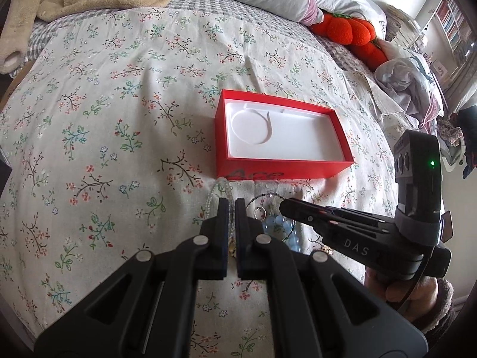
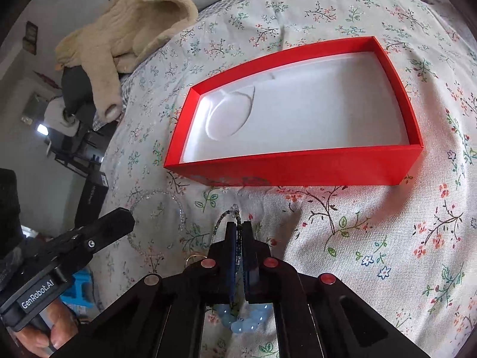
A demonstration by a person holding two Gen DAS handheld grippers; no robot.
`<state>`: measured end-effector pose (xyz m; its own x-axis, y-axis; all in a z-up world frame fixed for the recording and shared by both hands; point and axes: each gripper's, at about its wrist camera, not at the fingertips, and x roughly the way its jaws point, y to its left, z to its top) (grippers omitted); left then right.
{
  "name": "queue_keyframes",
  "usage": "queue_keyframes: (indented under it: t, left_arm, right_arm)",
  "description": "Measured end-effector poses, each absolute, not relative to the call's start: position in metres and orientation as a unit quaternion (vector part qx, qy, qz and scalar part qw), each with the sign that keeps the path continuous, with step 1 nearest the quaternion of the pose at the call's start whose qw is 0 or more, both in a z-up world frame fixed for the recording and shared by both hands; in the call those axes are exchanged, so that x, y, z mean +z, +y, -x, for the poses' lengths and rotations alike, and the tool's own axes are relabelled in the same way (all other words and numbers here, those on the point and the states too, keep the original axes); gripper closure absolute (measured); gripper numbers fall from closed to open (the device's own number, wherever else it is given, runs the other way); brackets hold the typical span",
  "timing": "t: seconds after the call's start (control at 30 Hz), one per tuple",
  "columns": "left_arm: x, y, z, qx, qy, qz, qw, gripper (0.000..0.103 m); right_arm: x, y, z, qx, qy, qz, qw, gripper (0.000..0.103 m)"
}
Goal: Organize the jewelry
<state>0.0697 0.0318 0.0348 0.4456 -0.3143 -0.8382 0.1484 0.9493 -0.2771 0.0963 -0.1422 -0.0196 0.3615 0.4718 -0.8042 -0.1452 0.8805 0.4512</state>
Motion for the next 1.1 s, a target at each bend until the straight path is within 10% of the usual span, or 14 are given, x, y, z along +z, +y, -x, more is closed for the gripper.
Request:
queue_keyframes:
  t: [0.47, 1.1]
  left_arm:
    - [0.079, 0.0, -0.091, -0.143, 0.476, 0.067, 0.865, 0.098]
    - [0.025, -0.028, -0.148, -0.085, 0.509, 0.003, 0.856, 0.094]
  right_arm:
    - [0.065, -0.181, -0.104, 0.189, 0.428, -0.196, 0.862, 0.1]
    - [0.029, -0.217, -0.133, 0.1, 0.465, -0.158, 0.865, 0.092]
